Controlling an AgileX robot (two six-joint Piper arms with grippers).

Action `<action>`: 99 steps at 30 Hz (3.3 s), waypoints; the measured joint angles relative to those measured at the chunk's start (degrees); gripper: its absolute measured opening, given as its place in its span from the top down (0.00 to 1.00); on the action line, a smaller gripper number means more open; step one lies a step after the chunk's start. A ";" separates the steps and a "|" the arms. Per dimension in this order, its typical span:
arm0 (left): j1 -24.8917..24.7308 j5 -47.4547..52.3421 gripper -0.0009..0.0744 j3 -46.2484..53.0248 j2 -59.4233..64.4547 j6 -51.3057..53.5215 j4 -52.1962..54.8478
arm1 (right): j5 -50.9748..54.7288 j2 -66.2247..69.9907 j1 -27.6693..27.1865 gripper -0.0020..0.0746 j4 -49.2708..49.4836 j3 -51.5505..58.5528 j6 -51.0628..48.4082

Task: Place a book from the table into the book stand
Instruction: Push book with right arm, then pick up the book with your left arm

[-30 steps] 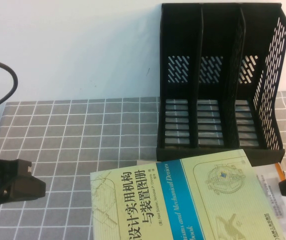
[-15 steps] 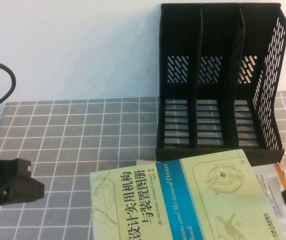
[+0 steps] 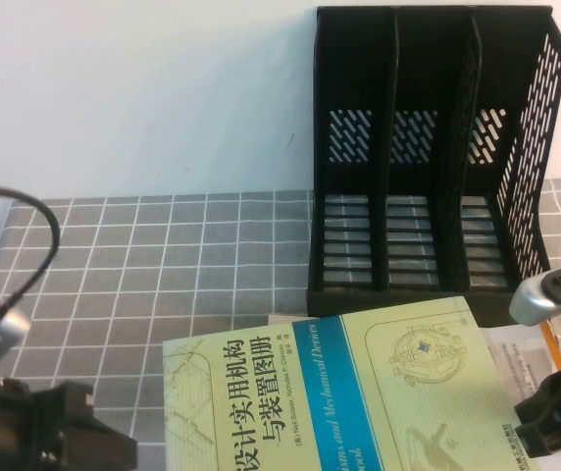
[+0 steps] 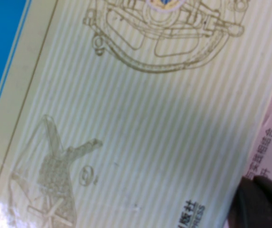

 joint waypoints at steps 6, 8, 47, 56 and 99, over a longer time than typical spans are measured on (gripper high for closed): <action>0.00 -2.00 0.63 3.94 0.00 3.96 -6.73 | 0.00 0.04 0.00 0.97 0.23 0.00 0.00; 0.00 -2.00 0.50 4.04 0.00 4.32 -8.10 | 0.00 0.04 0.00 0.97 0.23 0.00 0.00; -5.95 2.10 0.20 6.27 18.89 34.48 -29.94 | 0.35 0.04 0.08 0.97 1.12 0.00 -1.64; -8.20 0.40 0.49 6.27 20.31 37.24 -32.58 | 0.35 0.13 0.08 0.97 1.12 0.00 -1.69; -8.54 4.76 0.73 -26.50 4.20 3.18 -13.53 | 1.81 -22.84 0.08 0.97 -5.40 0.00 -1.75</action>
